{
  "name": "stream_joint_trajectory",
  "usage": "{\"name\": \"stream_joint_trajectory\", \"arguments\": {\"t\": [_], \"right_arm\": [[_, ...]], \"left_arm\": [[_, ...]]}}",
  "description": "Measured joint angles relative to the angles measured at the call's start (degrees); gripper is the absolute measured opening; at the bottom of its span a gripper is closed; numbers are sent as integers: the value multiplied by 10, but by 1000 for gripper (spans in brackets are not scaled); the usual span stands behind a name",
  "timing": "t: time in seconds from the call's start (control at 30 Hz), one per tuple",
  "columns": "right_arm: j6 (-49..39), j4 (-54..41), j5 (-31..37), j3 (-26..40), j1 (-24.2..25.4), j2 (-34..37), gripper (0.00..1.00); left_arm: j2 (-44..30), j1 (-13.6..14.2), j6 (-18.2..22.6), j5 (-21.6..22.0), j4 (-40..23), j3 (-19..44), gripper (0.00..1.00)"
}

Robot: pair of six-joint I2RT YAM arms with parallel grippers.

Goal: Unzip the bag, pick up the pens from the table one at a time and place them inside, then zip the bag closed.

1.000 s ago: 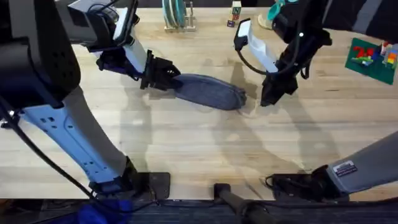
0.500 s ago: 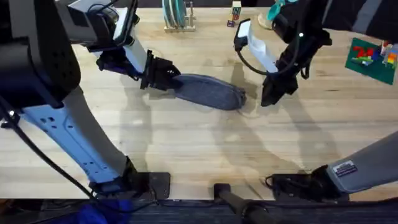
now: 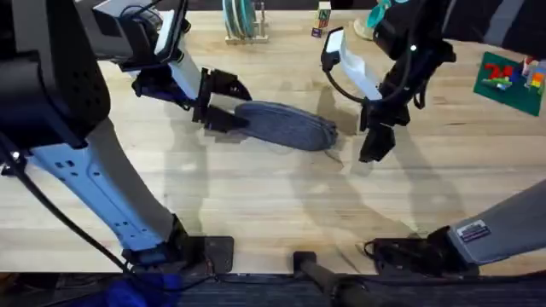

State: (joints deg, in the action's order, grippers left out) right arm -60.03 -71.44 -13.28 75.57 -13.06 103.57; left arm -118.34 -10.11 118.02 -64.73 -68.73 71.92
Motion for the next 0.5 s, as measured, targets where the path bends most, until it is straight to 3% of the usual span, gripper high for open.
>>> {"name": "stream_joint_trajectory", "arguments": {"t": [0.07, 0.1, 0.5], "right_arm": [[0, 1, 0, 0, 0, 0, 997], [0, 1, 0, 0, 0, 0, 997], [0, 1, 0, 0, 0, 0, 996]], "left_arm": [[0, 0, 0, 0, 0, 0, 874], [0, 0, 0, 0, 0, 0, 961], [0, 0, 0, 0, 10, 0, 993]]}}
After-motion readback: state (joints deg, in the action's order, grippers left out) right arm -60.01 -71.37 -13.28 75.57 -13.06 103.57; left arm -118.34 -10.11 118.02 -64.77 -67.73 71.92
